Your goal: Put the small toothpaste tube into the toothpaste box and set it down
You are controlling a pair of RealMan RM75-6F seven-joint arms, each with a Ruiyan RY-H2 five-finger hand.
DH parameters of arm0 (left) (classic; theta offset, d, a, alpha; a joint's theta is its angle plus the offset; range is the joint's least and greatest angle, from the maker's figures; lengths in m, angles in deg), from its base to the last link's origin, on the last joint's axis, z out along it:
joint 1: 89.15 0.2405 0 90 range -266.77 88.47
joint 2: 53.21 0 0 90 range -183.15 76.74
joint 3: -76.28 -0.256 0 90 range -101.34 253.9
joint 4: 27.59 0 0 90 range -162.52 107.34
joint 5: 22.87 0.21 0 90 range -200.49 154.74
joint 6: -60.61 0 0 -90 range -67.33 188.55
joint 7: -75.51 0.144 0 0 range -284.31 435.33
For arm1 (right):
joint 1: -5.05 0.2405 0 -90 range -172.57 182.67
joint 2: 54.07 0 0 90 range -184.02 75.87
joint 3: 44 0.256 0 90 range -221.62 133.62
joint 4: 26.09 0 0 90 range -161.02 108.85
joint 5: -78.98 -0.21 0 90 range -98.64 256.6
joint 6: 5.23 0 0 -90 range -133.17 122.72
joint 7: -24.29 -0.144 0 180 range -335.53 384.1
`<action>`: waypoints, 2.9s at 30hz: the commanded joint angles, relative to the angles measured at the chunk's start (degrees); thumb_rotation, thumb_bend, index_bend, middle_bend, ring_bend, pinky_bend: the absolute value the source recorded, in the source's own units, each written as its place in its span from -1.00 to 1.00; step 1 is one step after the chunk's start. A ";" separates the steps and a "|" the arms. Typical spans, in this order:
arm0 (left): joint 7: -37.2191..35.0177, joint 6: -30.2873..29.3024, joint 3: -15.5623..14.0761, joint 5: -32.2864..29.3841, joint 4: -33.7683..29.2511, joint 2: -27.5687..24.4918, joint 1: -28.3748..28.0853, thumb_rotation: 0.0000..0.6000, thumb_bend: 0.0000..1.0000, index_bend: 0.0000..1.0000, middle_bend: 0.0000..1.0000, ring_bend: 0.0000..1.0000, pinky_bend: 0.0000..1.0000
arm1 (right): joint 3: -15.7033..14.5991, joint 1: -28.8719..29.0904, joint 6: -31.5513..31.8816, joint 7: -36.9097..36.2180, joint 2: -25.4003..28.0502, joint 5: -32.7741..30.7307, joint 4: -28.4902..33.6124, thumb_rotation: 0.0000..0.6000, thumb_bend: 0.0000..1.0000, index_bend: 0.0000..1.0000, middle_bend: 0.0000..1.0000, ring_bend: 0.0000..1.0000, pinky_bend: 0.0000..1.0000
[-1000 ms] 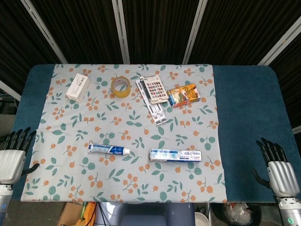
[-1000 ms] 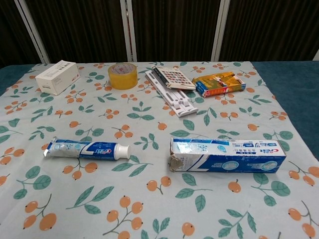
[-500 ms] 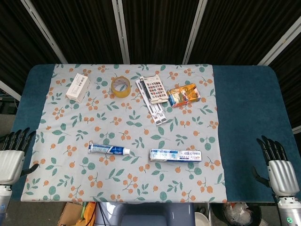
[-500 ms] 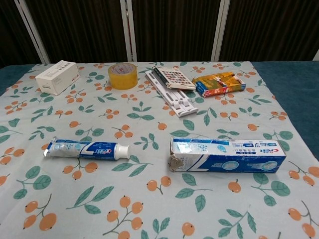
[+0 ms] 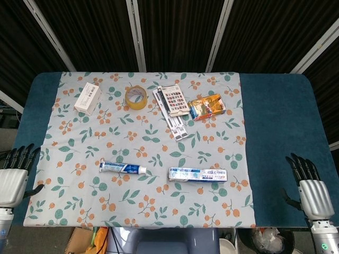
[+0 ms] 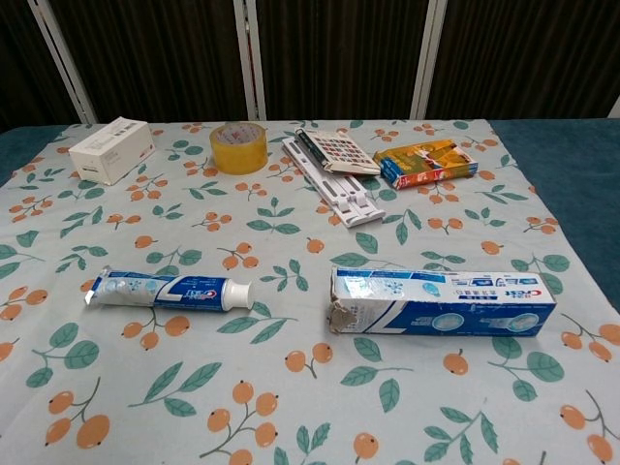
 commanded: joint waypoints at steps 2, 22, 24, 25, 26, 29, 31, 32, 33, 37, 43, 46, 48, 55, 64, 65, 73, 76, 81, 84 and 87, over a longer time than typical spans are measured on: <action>0.38 0.54 0.01 -0.24 -0.06 0.13 -0.24 1.00 -1.00 -1.00 -1.00 -1.00 -0.98 | -0.97 1.87 -3.13 1.10 1.62 1.80 3.82 1.00 -0.26 -1.00 -1.00 -1.00 -1.00; -0.84 2.43 -0.12 -0.91 -0.59 -0.68 -0.98 1.00 -1.00 -1.00 -1.00 -1.00 -0.98 | 4.53 17.14 -24.13 26.55 -12.90 -15.52 18.53 1.00 -0.27 -1.00 -0.79 -0.95 -0.93; -1.06 2.57 -0.13 -1.00 -0.63 -0.82 -1.02 1.00 -1.00 -1.00 -1.00 -1.00 -0.98 | 4.94 17.72 -24.08 28.53 -14.82 -17.60 17.86 1.00 -0.27 -1.00 -0.73 -0.90 -0.88; -1.15 2.65 -0.11 -1.07 -0.64 -0.90 -1.04 1.00 -1.00 -1.00 -1.00 -1.00 -0.98 | 5.08 18.01 -24.07 29.39 -15.72 -18.53 17.49 1.00 -0.27 -1.00 -0.72 -0.89 -0.88; -1.26 2.73 -0.09 -1.19 -0.64 -1.02 -1.05 1.00 -1.00 -1.00 -1.00 -1.00 -0.98 | 5.29 18.37 -23.92 30.54 -16.95 -19.77 16.95 1.00 -0.27 -1.00 -0.71 -0.89 -0.87; -1.76 2.98 0.02 -1.62 -0.80 -1.21 -1.09 1.00 -1.00 -1.00 -1.00 -1.00 -0.98 | 5.68 19.13 -23.47 32.59 -19.43 -21.87 15.36 1.00 -0.27 -1.00 -0.70 -0.87 -0.86; -1.92 3.15 0.04 -1.77 -0.89 -1.34 -1.15 1.00 -1.00 -1.00 -1.00 -1.00 -0.98 | 5.87 19.63 -23.34 33.58 -20.80 -23.28 14.35 1.00 -0.27 -1.00 -0.68 -0.86 -0.84; -2.00 3.25 0.01 -1.80 -0.94 -1.40 -1.18 1.00 -1.00 -1.00 -1.00 -1.00 -0.98 | 5.95 19.86 -23.24 33.99 -21.48 -24.00 13.86 1.00 -0.27 -0.99 -0.68 -0.85 -0.83; -2.04 3.31 -0.01 -1.80 -0.97 -1.44 -1.20 1.00 -1.00 -1.00 -1.00 -1.00 -0.98 | 5.99 20.00 -23.14 34.24 -21.89 -24.39 13.57 1.00 -0.27 -0.99 -0.67 -0.84 -0.82; -2.19 3.62 -0.05 -1.92 -1.09 -1.55 -1.32 1.00 -1.00 -1.00 -1.00 -1.00 -0.98 | 5.96 20.66 -22.84 35.41 -23.77 -25.97 11.84 1.00 -0.27 -0.94 -0.62 -0.79 -0.78; -2.54 3.83 -0.03 -2.14 -1.28 -1.68 -1.38 1.00 -1.00 -1.00 -1.00 -1.00 -0.98 | 5.34 21.36 -22.57 36.99 -26.50 -27.26 8.89 1.00 -0.27 -0.89 -0.55 -0.73 -0.77; -2.70 3.99 -0.03 -2.28 -1.38 -1.79 -1.42 1.00 -1.00 -1.00 -1.00 -1.00 -0.98 | 5.00 21.64 -22.15 37.92 -27.91 -27.83 7.41 1.00 -0.27 -0.88 -0.53 -0.71 -0.75; -2.77 4.04 -0.06 -2.31 -1.40 -1.83 -1.43 1.00 -1.00 -1.00 -1.00 -1.00 -0.98 | 4.83 21.83 -21.83 38.49 -28.68 -28.06 6.53 1.00 -0.27 -0.88 -0.53 -0.71 -0.75; -2.82 4.28 -0.10 -2.54 -1.51 -1.99 -1.49 1.00 -1.00 -1.00 -1.00 -1.00 -0.98 | 5.20 22.57 -20.98 39.64 -30.41 -28.71 3.27 1.00 -0.27 -0.53 -0.24 -0.38 -0.49; -2.54 4.58 -0.14 -2.79 -1.67 -2.01 -1.62 1.00 -1.00 -1.00 -1.00 -1.00 -0.98 | 4.72 21.54 -17.16 36.94 -31.09 -24.37 1.11 1.00 -0.27 0.00 0.14 0.01 -0.16; -2.49 4.58 -0.14 -2.81 -1.68 -2.00 -1.62 1.00 -1.00 -1.00 -1.00 -1.00 -0.98 | 4.62 21.39 -16.90 36.47 -30.90 -23.94 1.19 1.00 -0.27 0.02 0.15 0.02 -0.14; -1.83 4.98 0.05 -3.83 -2.06 -1.93 -1.69 1.00 -1.00 -1.00 -1.00 -1.00 -0.98 | 2.78 19.50 -15.39 30.94 -26.29 -19.61 5.29 1.00 -0.27 0.03 0.15 0.02 -0.14; -1.52 5.22 0.46 -4.47 -2.42 -1.92 -1.93 1.00 -1.00 -0.96 -1.00 -1.00 -0.94 | 2.01 18.57 -13.92 28.26 -23.28 -16.46 7.92 1.00 -0.27 0.03 0.15 0.02 -0.14; 0.96 6.45 1.59 -5.56 -3.45 -1.53 -3.35 1.00 -0.97 -0.86 -0.89 -0.86 -0.60 | 1.07 16.83 -11.68 22.99 -17.45 -12.46 12.57 1.00 -0.27 0.03 0.15 0.02 -0.14; 4.17 8.19 2.48 -6.11 -4.25 -0.80 -5.22 1.00 -0.92 -0.67 -0.68 -0.66 -0.40 | 0.78 16.20 -10.89 21.30 -14.58 -11.00 14.48 1.00 -0.27 0.03 0.15 0.02 -0.14; 7.59 10.70 3.36 -7.04 -4.97 0.31 -7.49 1.00 -0.89 -0.56 -0.52 -0.53 -0.27 | 0.73 15.80 -10.34 19.88 -12.68 -9.94 15.55 1.00 -0.27 0.03 0.15 0.02 -0.14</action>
